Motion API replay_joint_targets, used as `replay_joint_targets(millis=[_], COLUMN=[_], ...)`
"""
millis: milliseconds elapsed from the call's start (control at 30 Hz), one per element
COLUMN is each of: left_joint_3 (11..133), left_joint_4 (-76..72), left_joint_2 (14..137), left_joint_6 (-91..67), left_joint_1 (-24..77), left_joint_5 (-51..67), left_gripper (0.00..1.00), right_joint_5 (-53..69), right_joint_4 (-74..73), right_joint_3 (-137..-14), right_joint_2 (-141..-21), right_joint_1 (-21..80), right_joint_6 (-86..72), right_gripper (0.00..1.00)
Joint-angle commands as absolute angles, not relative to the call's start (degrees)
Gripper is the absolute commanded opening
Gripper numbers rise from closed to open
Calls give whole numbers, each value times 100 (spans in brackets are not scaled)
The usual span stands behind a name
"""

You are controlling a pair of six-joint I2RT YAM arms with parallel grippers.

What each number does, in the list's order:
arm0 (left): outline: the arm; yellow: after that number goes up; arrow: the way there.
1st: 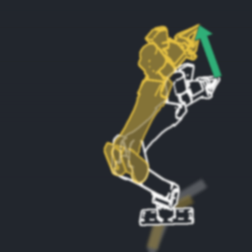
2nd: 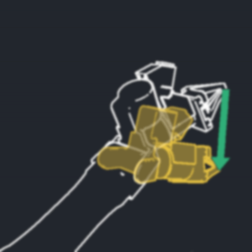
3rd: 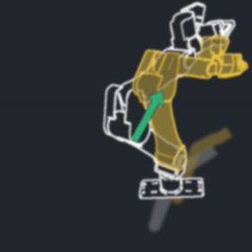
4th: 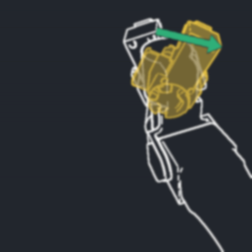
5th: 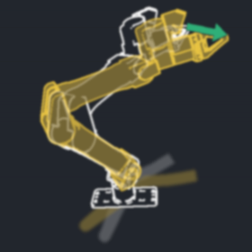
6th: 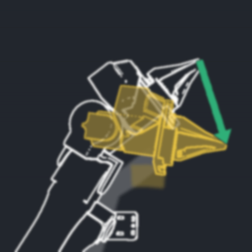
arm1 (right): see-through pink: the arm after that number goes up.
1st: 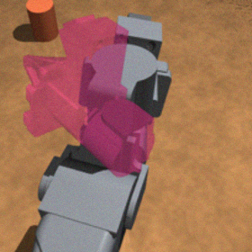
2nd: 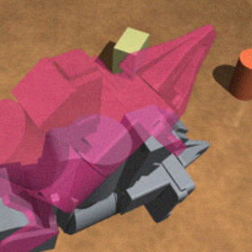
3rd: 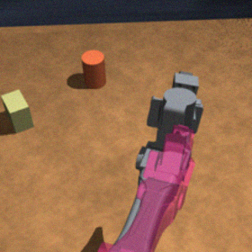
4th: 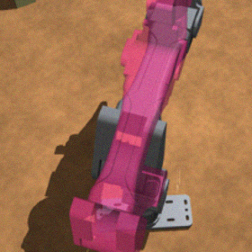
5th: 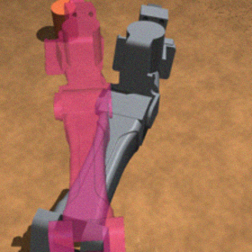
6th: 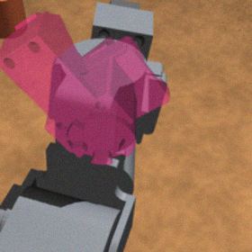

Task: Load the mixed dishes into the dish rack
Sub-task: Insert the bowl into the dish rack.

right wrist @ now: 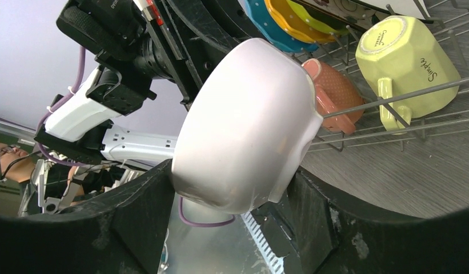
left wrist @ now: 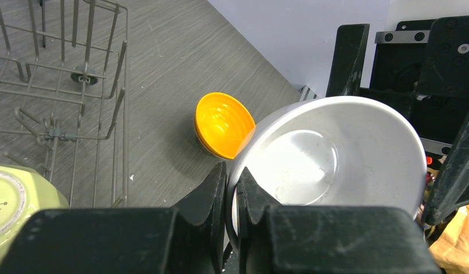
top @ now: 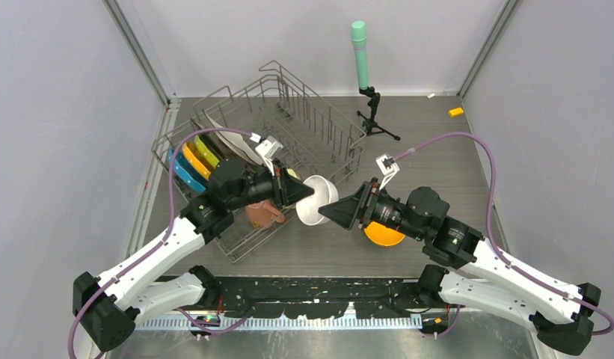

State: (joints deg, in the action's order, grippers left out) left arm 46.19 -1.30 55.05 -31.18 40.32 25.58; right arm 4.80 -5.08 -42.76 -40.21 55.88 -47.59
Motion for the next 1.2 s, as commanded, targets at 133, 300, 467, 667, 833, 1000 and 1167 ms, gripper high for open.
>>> replay_joint_targets(millis=[133,300,467,667,833,1000,1167], left_joint_3=[4523,4485,4474,4438,4497,4561,4619], left_joint_4=[-764,-709,-639,-586,-389,-65,295], left_joint_2=[5436,5430,5470,5466,5464,5404,5242], left_joint_6=[-3269,-3242,-3264,-3258,-3194,-3104,-2918], left_joint_1=[3996,3992,3997,3991,3991,3990,3995], left_joint_5=[2592,2459,2379,2242,2099,1903,1609], left_gripper=[0,0,0,14,29,41,52], right_joint_5=[819,769,684,337,100,-354,-562], right_joint_4=[-88,-36,-56,-387,-587,-913,-1018], right_joint_3=[-4468,-4442,-4456,-4536,-4601,-4690,-4760], right_joint_2=[-4218,-4209,-4201,-4278,-4341,-4395,-4437], right_joint_1=[5599,5599,5599,5599,5599,5599,5599], right_joint_6=[-4682,-4682,-4671,-4606,-4570,-4520,-4436], right_gripper=[57,42,30,20,14,10,9])
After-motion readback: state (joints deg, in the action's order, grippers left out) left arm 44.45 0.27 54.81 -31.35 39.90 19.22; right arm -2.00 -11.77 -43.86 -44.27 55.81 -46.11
